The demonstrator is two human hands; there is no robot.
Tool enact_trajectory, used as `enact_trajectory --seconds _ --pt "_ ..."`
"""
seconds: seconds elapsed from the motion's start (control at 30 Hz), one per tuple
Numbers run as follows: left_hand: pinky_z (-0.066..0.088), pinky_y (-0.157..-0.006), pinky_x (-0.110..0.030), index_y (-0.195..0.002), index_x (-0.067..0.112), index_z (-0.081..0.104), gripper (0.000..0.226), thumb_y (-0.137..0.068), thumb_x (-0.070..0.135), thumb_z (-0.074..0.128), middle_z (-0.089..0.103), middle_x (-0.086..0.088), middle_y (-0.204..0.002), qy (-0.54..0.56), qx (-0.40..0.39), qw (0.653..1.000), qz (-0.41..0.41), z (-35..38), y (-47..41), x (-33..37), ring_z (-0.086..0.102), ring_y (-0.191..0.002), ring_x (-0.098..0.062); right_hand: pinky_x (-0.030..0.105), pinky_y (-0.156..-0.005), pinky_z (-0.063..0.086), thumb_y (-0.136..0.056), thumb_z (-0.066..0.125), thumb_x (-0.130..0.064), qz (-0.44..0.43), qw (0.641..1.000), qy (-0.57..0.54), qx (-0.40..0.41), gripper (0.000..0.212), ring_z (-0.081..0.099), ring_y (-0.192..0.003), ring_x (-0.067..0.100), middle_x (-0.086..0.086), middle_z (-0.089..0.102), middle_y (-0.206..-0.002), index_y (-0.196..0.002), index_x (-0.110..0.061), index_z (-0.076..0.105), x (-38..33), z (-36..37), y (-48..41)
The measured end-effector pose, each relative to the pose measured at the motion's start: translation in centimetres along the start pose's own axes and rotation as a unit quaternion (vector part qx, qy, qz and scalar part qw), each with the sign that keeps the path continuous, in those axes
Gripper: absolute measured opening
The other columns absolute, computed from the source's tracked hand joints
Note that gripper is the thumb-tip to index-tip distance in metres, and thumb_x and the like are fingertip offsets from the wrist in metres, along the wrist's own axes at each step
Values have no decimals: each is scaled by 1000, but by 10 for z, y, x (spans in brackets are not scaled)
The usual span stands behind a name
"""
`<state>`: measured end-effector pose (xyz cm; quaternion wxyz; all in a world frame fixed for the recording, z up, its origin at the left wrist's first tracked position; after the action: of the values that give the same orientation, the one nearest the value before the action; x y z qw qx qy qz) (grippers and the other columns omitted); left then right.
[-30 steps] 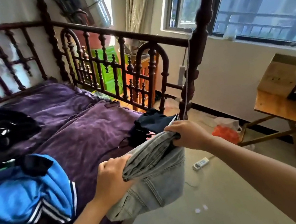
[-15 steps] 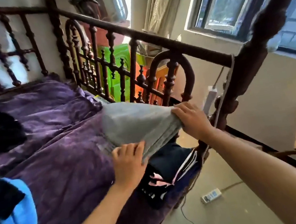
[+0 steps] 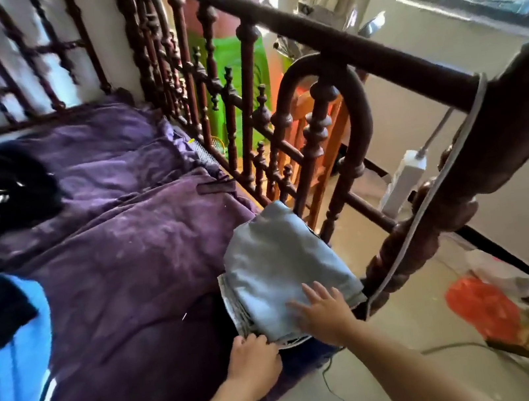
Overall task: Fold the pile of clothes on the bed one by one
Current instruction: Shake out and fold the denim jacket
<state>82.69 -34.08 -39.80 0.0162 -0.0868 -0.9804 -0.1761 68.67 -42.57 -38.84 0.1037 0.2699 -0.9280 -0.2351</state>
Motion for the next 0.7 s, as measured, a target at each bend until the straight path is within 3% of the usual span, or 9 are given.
enact_trajectory --seconds 0.13,0.23,0.27,0.33,0.37,0.4,0.5,0.57,0.7 --pt "30 -94 -37 -129 19 49 38 -98 30 29 52 -4 -129 23 -11 998 -62 2 13 -6 45 -119 -25 59 -106 18 -97 32 -40 0 997 7 -75 45 13 -138 40 10 17 -152 -141 -36 27 -2 16 -2" --pt "32 -95 -34 -128 24 50 37 -96 35 36 51 -2 -126 50 13 991 -124 3 30 -22 41 -121 -20 54 -104 26 -98 34 -36 -9 998 13 -69 38 26 -131 36 12 32 -142 -135 -29 42 -13 -3 -10" --pt "37 -92 -33 -120 23 56 35 -91 39 48 55 -2 -120 56 35 987 -148 -4 39 -28 46 -117 -20 51 -103 27 -98 34 -37 -24 998 11 -50 39 29 -130 34 12 36 -139 -134 -26 44 -20 -12 -12" --pt "52 -69 -28 -86 24 72 39 -54 45 82 66 1 -89 53 106 978 -172 -17 59 -40 64 -89 -18 46 -101 30 -98 35 -40 -65 998 0 -13 41 33 -128 33 13 39 -136 -133 -21 44 -39 -27 -14" --pt "53 -57 -28 -73 25 73 43 -37 43 89 66 3 -77 39 135 972 -190 -19 70 -46 67 -77 -17 44 -101 31 -97 36 -42 -88 996 -4 2 44 33 -127 32 12 39 -136 -134 -20 42 -51 -35 -14" --pt "54 -56 -30 -73 24 73 44 -36 41 90 67 1 -77 44 149 964 -216 -21 81 -54 67 -78 -19 43 -101 31 -96 38 -42 -112 994 -5 13 46 33 -128 30 12 39 -137 -135 -19 41 -65 -41 -13" --pt "39 -96 -34 -122 25 57 40 -85 41 56 53 1 -127 92 146 930 -325 -14 119 -89 43 -125 -19 42 -104 28 -95 40 -44 -185 982 11 45 49 31 -132 29 11 37 -140 -138 -21 39 -113 -63 -11" --pt "29 -103 -31 -133 27 45 43 -93 42 41 42 6 -138 83 171 903 -386 -8 151 -112 30 -132 -15 45 -105 28 -94 41 -46 -235 969 44 68 51 30 -132 30 12 36 -141 -138 -21 39 -149 -76 -7" --pt "32 -102 -31 -132 25 48 42 -93 41 44 46 4 -135 107 210 855 -462 1 224 -138 35 -130 -16 48 -106 26 -94 40 -48 -310 943 92 83 52 28 -134 30 12 34 -143 -138 -19 39 -221 -94 9"
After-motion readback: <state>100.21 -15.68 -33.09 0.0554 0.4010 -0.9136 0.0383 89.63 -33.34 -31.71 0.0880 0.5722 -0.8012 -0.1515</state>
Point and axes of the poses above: each hand's wrist, its own y-axis away from the middle knuckle, its own z-axis out of the palm, x = y × z, the point moved 3 cm from there along -y, towards the middle knuckle
